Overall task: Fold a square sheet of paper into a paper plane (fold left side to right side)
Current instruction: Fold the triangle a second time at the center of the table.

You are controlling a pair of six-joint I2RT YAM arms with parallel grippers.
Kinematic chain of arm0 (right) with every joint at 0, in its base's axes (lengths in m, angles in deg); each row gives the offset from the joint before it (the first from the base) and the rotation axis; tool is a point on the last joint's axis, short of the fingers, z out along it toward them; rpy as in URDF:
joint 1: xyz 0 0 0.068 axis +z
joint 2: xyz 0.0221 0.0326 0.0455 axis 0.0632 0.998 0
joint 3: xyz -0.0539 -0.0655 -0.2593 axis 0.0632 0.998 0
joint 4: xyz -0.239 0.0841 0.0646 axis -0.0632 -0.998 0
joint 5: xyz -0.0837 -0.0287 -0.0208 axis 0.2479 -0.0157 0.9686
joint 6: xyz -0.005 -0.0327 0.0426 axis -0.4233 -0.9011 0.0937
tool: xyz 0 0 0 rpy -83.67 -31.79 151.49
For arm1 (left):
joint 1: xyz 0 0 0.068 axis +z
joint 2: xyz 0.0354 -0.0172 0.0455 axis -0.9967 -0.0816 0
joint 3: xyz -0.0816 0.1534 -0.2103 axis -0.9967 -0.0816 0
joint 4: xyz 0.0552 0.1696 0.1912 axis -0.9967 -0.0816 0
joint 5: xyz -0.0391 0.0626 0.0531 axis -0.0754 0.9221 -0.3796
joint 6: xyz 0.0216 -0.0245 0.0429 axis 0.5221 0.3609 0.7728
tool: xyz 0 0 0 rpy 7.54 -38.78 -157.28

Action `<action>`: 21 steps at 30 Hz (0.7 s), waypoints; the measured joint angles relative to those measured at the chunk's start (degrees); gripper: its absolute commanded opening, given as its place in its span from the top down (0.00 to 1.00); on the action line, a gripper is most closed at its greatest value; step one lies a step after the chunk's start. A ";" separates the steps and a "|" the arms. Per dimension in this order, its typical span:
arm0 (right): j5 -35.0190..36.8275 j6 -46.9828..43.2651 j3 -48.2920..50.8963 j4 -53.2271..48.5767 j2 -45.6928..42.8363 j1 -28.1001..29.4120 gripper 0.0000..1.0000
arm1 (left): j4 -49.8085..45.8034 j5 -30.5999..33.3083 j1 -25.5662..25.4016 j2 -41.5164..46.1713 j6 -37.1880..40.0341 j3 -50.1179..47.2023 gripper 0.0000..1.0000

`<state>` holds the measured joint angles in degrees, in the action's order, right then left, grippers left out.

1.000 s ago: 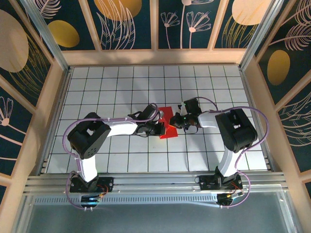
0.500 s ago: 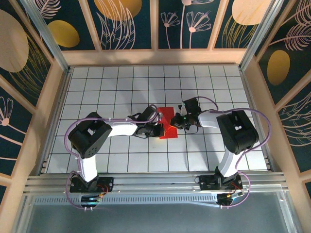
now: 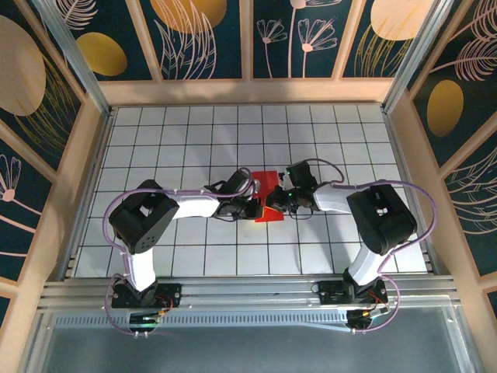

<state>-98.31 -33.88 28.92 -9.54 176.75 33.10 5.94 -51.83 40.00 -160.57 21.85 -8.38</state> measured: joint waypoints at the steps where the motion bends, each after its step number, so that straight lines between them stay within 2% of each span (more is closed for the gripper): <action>1: 0.00 0.13 0.00 0.31 0.26 0.07 1.00 | 0.00 0.09 0.00 0.00 0.00 0.00 1.00; 13: 0.00 -1.16 -0.09 1.01 2.75 -0.26 1.00 | -0.11 0.76 -0.11 0.02 0.00 0.02 1.00; 21: -0.83 -3.82 -0.48 -0.22 2.78 -5.95 1.00 | -0.02 1.14 -0.11 0.02 0.00 0.09 1.00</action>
<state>-99.14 -37.70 28.43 -9.76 179.52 27.15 5.92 -50.70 39.89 -160.54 21.85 -8.29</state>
